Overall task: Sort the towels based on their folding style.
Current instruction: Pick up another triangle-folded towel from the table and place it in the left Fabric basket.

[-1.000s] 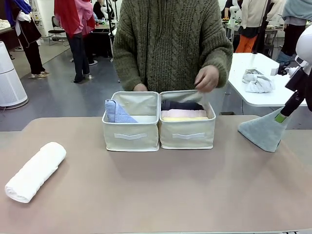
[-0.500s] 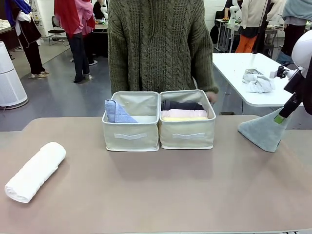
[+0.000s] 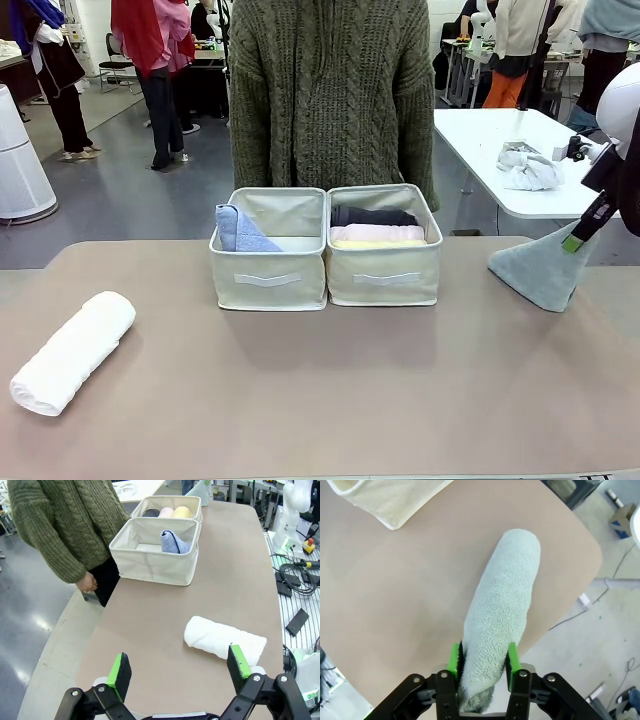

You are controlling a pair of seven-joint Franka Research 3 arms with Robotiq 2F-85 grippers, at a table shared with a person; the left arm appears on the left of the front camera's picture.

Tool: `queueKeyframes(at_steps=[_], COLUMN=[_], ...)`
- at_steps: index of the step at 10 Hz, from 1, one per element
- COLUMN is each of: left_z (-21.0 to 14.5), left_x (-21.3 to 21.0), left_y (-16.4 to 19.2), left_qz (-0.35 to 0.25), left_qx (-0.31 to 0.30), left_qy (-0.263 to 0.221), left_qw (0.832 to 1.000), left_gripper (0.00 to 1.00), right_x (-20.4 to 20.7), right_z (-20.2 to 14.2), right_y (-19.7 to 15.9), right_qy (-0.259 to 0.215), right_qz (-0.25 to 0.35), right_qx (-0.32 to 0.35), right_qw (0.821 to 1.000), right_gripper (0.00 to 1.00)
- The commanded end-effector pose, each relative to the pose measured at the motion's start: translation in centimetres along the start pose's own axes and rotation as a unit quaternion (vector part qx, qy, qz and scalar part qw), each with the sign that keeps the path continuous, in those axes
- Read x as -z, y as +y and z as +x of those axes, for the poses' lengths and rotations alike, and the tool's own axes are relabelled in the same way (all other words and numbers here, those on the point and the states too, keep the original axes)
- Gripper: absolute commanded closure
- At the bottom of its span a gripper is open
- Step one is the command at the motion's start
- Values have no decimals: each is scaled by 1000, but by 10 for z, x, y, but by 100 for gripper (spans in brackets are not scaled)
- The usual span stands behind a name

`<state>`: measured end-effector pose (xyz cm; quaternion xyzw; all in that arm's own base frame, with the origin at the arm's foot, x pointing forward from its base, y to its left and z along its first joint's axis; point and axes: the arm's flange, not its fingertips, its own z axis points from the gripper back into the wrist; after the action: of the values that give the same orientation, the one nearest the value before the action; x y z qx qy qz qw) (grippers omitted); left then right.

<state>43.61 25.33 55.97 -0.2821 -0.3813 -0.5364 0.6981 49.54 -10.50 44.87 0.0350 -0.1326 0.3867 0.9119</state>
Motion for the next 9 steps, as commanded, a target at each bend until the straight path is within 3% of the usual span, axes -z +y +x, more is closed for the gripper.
queueKeyframes(at_steps=[1,2,5,6,9], left_z=[0,0,0,0,0], left_x=[-1,-1,-1,-1,-1], left_y=[-1,-1,-1,-1,-1], left_qz=[1,1,1,1,1], left_qx=[4,4,4,4,4], left_qy=[-7,-7,-7,-7,-7], left_qw=[1000,1000,1000,1000,1000], left_gripper=[0,0,0,0,0], right_x=[1,0,-17,-39,-157], right_z=[-1,-1,2,8,30], right_y=[-6,-6,6,24,96], right_qy=[-15,-15,-18,3,26], right_qz=[-2,-1,-3,14,38], right_qx=[-7,-8,-21,-33,-90], right_qw=[1000,1000,1000,999,995], right_gripper=[92,100,100,100,100])
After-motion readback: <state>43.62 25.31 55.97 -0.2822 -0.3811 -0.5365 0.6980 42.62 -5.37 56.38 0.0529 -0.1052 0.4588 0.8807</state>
